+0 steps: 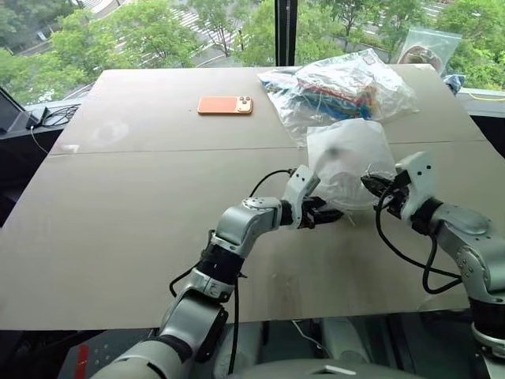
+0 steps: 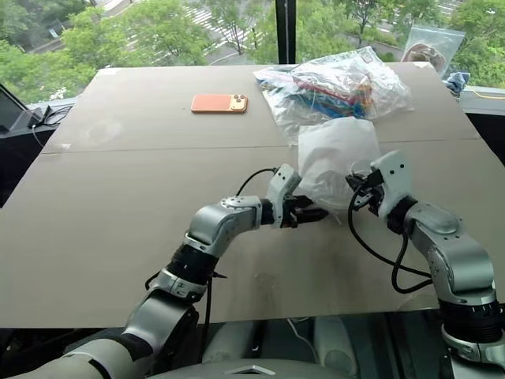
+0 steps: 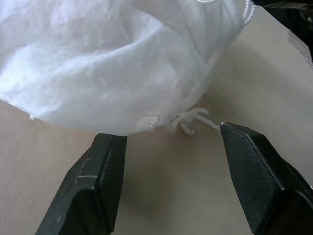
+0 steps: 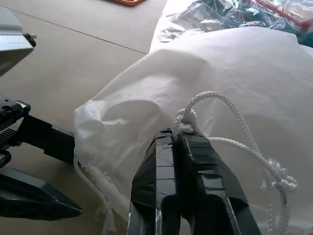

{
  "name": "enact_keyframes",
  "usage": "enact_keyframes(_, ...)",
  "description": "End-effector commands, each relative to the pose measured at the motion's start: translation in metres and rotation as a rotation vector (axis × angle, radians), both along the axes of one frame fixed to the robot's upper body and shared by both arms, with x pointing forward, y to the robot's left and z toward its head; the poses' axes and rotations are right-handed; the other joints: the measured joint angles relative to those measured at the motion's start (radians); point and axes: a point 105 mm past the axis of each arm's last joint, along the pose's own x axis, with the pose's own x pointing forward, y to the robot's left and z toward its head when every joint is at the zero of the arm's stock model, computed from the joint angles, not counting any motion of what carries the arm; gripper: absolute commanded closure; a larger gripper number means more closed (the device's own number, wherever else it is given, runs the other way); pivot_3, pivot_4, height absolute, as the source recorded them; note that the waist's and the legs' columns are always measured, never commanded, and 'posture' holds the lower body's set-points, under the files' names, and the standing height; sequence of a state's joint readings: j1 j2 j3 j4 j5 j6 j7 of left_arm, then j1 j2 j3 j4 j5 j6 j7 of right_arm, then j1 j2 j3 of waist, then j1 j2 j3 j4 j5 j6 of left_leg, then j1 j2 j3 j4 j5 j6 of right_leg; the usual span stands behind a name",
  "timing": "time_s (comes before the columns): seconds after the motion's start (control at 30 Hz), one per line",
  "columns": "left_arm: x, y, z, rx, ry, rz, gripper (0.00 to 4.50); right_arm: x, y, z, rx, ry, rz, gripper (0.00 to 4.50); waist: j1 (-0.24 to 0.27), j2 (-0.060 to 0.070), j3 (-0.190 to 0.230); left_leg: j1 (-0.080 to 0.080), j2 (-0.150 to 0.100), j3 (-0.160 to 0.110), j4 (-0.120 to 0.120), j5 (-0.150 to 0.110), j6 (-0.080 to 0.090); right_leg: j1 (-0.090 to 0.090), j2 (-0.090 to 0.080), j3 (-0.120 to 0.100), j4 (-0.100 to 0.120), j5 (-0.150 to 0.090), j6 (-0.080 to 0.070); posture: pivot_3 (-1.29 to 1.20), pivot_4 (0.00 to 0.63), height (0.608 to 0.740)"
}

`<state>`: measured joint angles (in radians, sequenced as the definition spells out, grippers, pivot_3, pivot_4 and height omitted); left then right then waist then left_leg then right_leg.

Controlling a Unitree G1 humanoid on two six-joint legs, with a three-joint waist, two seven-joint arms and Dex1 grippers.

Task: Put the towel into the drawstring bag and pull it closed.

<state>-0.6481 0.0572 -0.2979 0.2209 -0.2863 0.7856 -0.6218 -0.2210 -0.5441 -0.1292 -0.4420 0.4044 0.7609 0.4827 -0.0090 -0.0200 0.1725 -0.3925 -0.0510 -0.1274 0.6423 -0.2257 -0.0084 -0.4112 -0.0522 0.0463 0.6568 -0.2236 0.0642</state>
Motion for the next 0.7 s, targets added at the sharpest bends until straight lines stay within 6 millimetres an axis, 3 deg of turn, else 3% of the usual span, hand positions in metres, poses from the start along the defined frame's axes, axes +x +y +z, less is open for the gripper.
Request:
enact_keyframes(0.03, -0.001, -0.005, -0.013, 0.033, -0.014, -0.007, 3.23, -0.005, -0.005, 0.019, -0.003, -0.071, -0.026, 4.5, 0.0, 0.0, 0.0, 0.0, 0.0, 0.0, 0.0, 0.0, 0.0, 0.0, 0.0, 0.0, 0.0, -0.001, 0.002, 0.0, 0.15, 0.74)
enact_keyframes(0.1, 0.0, -0.006, -0.005, -0.016, -0.046, -0.023, 4.33, -0.006, -0.007, 0.02, -0.004, -0.079, -0.04, 4.5, 0.0, 0.0, 0.0, 0.0, 0.0, -0.001, 0.001, 0.0, 0.0, 0.001, 0.0, -0.001, 0.0, -0.001, 0.002, 0.0, 0.15, 0.74)
enact_keyframes(0.13, 0.0, -0.002, 0.0, -0.04, -0.058, -0.045, 4.43, -0.006, -0.008, 0.022, -0.005, -0.086, -0.048, 4.5, -0.001, 0.0, 0.0, 0.0, 0.0, -0.001, 0.001, 0.0, 0.0, 0.001, 0.0, -0.001, 0.0, -0.001, 0.002, 0.0, 0.15, 0.74)
enact_keyframes(0.27, 0.005, 0.022, 0.03, -0.158, -0.114, -0.09, 4.43, -0.004, -0.011, 0.03, 0.005, -0.118, -0.071, 4.5, -0.01, 0.0, 0.0, -0.003, 0.0, -0.001, 0.0, 0.0, 0.0, -0.002, 0.0, -0.001, 0.0, 0.001, -0.002, 0.0, 0.15, 0.74)
enact_keyframes(0.4, 0.019, 0.061, 0.067, -0.211, -0.254, -0.079, 4.43, 0.002, -0.016, 0.039, 0.003, -0.161, -0.099, 4.5, -0.017, 0.001, 0.001, -0.003, 0.001, -0.001, -0.001, 0.0, 0.0, -0.003, 0.001, -0.001, 0.0, 0.001, -0.002, 0.0, 0.15, 0.74)
enact_keyframes(0.53, 0.038, 0.1, 0.096, -0.188, -0.39, 0.036, 4.43, 0.012, -0.031, 0.063, 0.007, -0.262, -0.192, 4.5, -0.016, 0.001, 0.001, -0.003, 0.0, -0.001, -0.001, 0.0, 0.0, -0.003, 0.0, -0.001, 0.0, 0.001, -0.001, 0.0, 0.15, 0.74)
enact_keyframes(0.67, 0.047, 0.12, 0.111, -0.162, -0.495, 0.139, 4.43, 0.013, -0.036, 0.083, 0.015, -0.339, -0.221, 4.5, -0.007, 0.001, 0.001, -0.003, 0.0, -0.002, -0.001, 0.0, 0.0, -0.003, -0.001, -0.001, -0.001, 0.001, -0.001, 0.0, 0.15, 0.74)
enact_keyframes(0.7, 0.049, 0.127, 0.129, -0.178, -0.569, 0.173, 4.43, 0.012, -0.039, 0.104, 0.029, -0.412, -0.237, 4.5, -0.006, 0.001, 0.001, -0.004, 0.0, -0.002, -0.001, 0.0, 0.0, -0.003, -0.001, -0.002, -0.001, 0.001, -0.002, 0.0, 0.15, 0.74)
